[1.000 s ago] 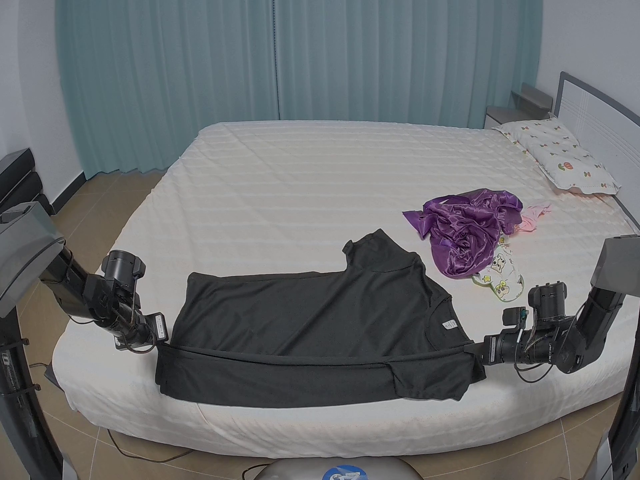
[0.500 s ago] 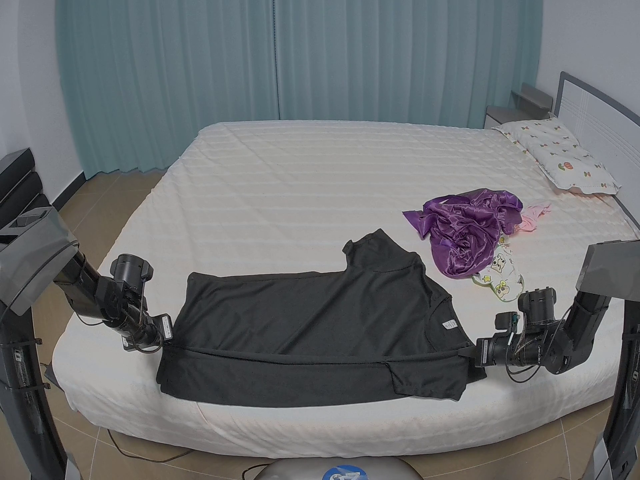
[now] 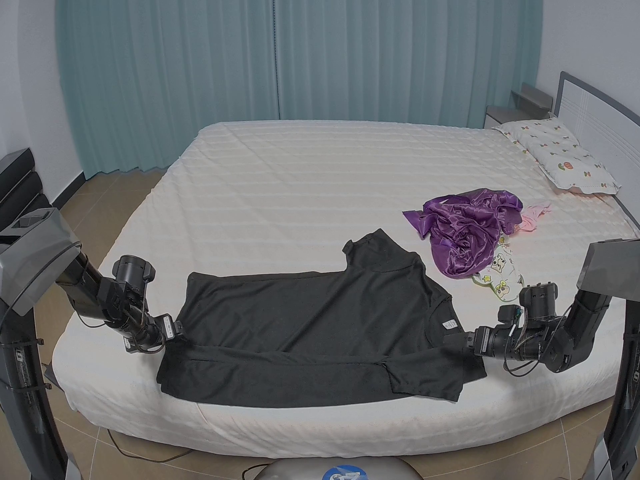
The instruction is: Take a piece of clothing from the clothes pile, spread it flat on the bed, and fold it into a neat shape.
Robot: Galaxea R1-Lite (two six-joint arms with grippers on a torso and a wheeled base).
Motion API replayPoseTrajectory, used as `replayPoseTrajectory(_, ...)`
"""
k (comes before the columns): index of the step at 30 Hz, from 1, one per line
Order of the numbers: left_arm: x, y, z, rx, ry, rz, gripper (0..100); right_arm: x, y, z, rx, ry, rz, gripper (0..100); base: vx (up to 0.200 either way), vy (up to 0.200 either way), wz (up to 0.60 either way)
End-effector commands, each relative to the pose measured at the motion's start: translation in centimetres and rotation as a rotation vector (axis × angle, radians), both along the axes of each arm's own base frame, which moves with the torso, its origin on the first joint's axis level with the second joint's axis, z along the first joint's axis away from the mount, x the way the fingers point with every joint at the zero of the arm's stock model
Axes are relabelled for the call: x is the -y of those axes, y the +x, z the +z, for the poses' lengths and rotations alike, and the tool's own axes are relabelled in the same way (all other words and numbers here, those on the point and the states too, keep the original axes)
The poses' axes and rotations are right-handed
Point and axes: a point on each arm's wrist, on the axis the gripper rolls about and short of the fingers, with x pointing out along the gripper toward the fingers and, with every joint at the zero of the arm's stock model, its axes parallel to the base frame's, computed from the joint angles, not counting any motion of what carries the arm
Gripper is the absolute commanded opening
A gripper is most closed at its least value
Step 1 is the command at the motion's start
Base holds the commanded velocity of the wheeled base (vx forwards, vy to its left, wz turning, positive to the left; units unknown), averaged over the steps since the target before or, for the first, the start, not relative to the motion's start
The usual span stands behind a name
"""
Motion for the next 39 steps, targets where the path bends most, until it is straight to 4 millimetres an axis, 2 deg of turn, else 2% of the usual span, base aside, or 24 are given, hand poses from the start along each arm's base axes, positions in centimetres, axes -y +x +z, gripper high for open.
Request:
replayPoseTrajectory(1, -0.8, -0.7, 2.0, 0.043, -0.012, 0.030, 100, 0.0, -0.1, 1.0, 0.019, 0.007, -0.008, 100, 0.000, 0.000, 0.00)
replayPoseTrajectory(7, -1.6, -2.0, 3.3, 0.063, -0.165, 0.098, 100, 0.2, -0.3, -0.2, -0.036, 0.023, -0.028, 100, 0.000, 0.000, 0.00)
replayPoseTrajectory(15, -2.5, -2.7, 2.4, 0.021, -0.324, 0.125, 100, 0.3, -0.7, -0.6, -0.098, 0.078, -0.077, 100, 0.000, 0.000, 0.00)
replayPoseTrajectory(26, -2.8, -3.1, 1.4, -0.014, -0.337, 0.139, 100, -0.6, -0.4, 0.2, -0.092, 0.120, -0.086, 100, 0.000, 0.000, 0.00)
replayPoseTrajectory(39, -2.8, -3.1, 1.1, -0.024, -0.338, 0.143, 100, -1.0, -0.1, -1.0, -0.119, 0.112, -0.082, 100, 0.000, 0.000, 0.00)
